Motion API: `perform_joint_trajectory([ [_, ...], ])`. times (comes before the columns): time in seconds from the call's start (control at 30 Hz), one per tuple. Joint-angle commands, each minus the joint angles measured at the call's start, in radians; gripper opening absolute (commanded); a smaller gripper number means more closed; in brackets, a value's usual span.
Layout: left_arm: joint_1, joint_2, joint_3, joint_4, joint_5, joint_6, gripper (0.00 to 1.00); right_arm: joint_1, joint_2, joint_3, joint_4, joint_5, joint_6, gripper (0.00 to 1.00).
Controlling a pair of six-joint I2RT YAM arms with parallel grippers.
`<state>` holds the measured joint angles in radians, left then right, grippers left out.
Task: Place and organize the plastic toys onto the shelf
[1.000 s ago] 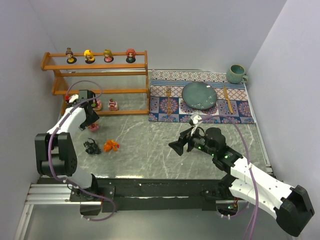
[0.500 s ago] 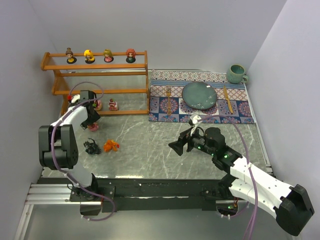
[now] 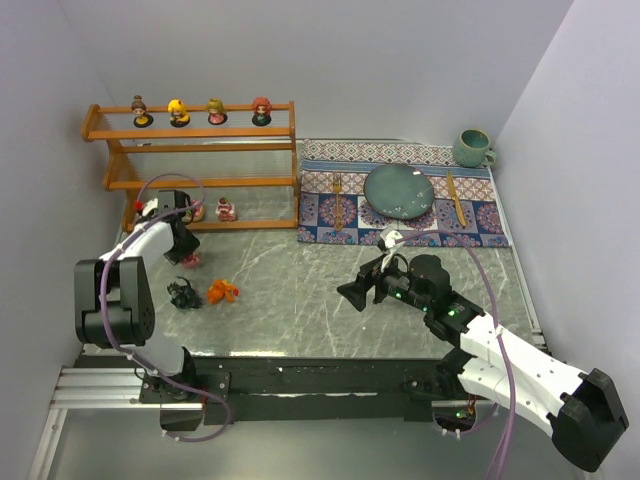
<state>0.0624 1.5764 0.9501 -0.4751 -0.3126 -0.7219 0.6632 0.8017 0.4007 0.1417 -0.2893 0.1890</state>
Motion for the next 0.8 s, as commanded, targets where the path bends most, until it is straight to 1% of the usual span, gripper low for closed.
perform_joint_trajectory([
  [0.0, -0.003, -0.093, -0.065, -0.008, 0.104, -0.033, 0.33, -0.002, 0.001, 0.004, 0.047, -0.004, -0.006, 0.96],
  [0.03, -0.004, -0.108, -0.086, -0.004, 0.124, -0.033, 0.32, -0.002, 0.002, 0.003, 0.048, -0.008, -0.002, 0.96],
  [0.1, -0.004, -0.148, -0.112, 0.013, 0.147, -0.036, 0.22, -0.002, 0.005, 0.004, 0.052, -0.014, 0.0, 0.96],
  [0.17, -0.009, -0.18, -0.129, 0.038, 0.197, -0.04, 0.2, -0.004, 0.004, 0.006, 0.058, -0.02, 0.004, 0.96],
  [0.23, -0.03, -0.203, -0.145, 0.052, 0.219, -0.047, 0.19, -0.002, 0.005, 0.006, 0.061, -0.025, 0.009, 0.96],
  [0.27, -0.041, -0.226, -0.148, 0.059, 0.23, -0.048, 0.14, -0.004, 0.005, 0.006, 0.062, -0.03, 0.012, 0.96],
  [0.33, -0.058, -0.262, -0.154, 0.084, 0.239, -0.051, 0.13, -0.004, 0.007, 0.007, 0.068, -0.036, 0.02, 0.96],
  [0.4, -0.098, -0.285, -0.16, 0.116, 0.259, -0.059, 0.13, -0.004, 0.008, 0.009, 0.073, -0.045, 0.027, 0.96],
  [0.47, -0.127, -0.322, -0.171, 0.154, 0.28, -0.057, 0.06, -0.002, 0.01, 0.009, 0.079, -0.051, 0.032, 0.96],
  [0.6, -0.2, -0.389, -0.204, 0.256, 0.288, -0.071, 0.06, -0.001, 0.02, 0.013, 0.101, -0.068, 0.053, 0.96],
  [0.7, -0.32, -0.432, -0.218, 0.331, 0.285, -0.108, 0.06, -0.002, 0.048, 0.032, 0.131, -0.091, 0.075, 0.96],
  [0.77, -0.367, -0.443, -0.218, 0.369, 0.265, -0.135, 0.08, -0.002, 0.07, 0.049, 0.16, -0.102, 0.096, 0.96],
])
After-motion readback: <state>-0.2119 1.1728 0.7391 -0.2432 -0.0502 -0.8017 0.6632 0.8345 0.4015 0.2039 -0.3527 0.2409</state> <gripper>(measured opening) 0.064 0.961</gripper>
